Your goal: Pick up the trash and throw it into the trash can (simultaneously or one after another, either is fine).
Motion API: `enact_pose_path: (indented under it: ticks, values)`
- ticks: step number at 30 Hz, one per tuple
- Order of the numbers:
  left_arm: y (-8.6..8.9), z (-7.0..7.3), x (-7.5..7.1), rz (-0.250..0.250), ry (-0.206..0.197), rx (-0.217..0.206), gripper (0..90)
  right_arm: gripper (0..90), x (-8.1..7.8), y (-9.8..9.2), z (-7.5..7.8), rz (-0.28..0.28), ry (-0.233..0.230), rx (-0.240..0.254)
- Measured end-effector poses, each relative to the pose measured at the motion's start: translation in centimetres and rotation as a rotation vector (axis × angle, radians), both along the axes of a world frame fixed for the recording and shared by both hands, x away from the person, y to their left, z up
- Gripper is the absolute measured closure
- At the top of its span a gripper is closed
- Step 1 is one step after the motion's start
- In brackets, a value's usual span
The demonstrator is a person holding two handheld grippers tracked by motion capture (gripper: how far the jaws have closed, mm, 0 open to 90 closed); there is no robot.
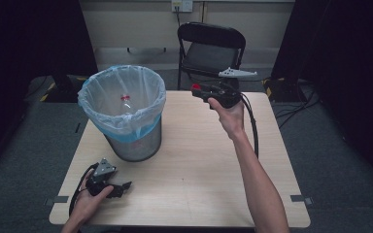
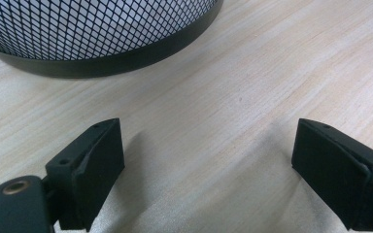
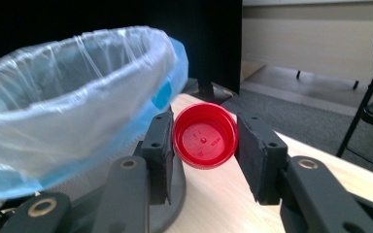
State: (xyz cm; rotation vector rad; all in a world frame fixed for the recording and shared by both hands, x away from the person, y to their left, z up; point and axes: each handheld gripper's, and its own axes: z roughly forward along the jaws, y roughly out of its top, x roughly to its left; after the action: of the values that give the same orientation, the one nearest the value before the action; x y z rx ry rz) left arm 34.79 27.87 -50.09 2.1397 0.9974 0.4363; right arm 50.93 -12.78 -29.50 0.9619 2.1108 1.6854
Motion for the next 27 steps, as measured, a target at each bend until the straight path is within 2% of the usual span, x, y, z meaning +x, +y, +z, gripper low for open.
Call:
enact_pose_path:
  ticks: [9, 12, 27]
  values:
    - [0.0, 0.0, 0.0, 0.001, 0.0, -0.004, 11.1, 59.6, 0.0, 1.0, 1.9, 0.026, -0.037, 0.024]
    - [0.0, 0.0, 0.0, 0.001, 0.0, -0.003, 11.1, 59.6, 0.0, 1.5, 2.6, 0.045, -0.052, 0.045]
    - [0.0, 0.0, 0.0, 0.0, 0.0, -0.002, 11.1, 59.6, -0.2, 3.4, 5.1, 0.115, -0.117, 0.069]
